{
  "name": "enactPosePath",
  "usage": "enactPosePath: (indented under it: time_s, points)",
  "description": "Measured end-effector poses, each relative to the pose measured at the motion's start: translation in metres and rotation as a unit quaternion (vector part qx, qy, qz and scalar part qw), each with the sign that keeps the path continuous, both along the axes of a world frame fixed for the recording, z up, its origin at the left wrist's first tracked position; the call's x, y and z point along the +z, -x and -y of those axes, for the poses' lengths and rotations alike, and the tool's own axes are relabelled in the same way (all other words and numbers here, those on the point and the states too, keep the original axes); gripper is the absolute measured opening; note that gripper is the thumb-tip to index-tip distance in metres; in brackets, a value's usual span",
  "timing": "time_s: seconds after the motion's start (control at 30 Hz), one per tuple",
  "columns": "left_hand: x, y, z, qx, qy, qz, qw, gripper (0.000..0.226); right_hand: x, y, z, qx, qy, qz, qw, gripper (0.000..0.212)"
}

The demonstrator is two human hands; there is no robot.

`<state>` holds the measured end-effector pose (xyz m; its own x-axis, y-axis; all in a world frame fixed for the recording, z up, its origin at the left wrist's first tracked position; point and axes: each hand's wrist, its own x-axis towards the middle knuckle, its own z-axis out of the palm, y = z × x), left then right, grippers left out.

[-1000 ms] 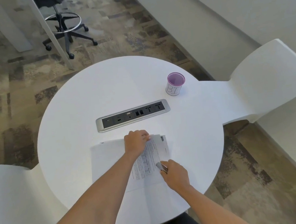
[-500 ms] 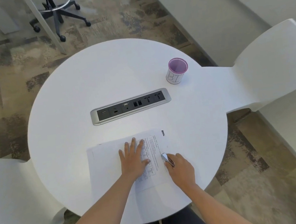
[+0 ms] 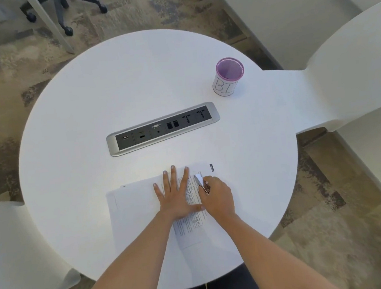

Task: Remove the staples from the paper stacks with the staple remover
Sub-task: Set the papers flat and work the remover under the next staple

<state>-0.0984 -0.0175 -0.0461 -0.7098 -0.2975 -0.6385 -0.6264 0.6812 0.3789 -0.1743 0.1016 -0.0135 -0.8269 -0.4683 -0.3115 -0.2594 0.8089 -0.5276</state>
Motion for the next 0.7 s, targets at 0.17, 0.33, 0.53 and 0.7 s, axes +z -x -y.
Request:
enactPosePath:
  time_s: [0.17, 0.33, 0.53, 0.7]
  points:
    - [0.001, 0.004, 0.0, 0.004, -0.003, 0.022, 1.0, 0.13, -0.001, 0.004, 0.007, 0.014, 0.014, -0.025, 0.999, 0.013]
    - [0.003, 0.005, 0.0, 0.007, -0.006, 0.029, 1.0, 0.132, -0.002, 0.012, 0.007, 0.055, 0.009, -0.047, 0.997, 0.014]
    - [0.008, 0.006, 0.0, 0.002, -0.007, 0.043, 0.999, 0.133, -0.002, 0.023, 0.007, 0.114, -0.012, -0.064, 0.991, 0.013]
    - [0.011, 0.007, -0.001, -0.001, -0.003, 0.049, 0.999, 0.133, -0.002, 0.021, 0.011, 0.107, -0.023, -0.053, 0.993, 0.014]
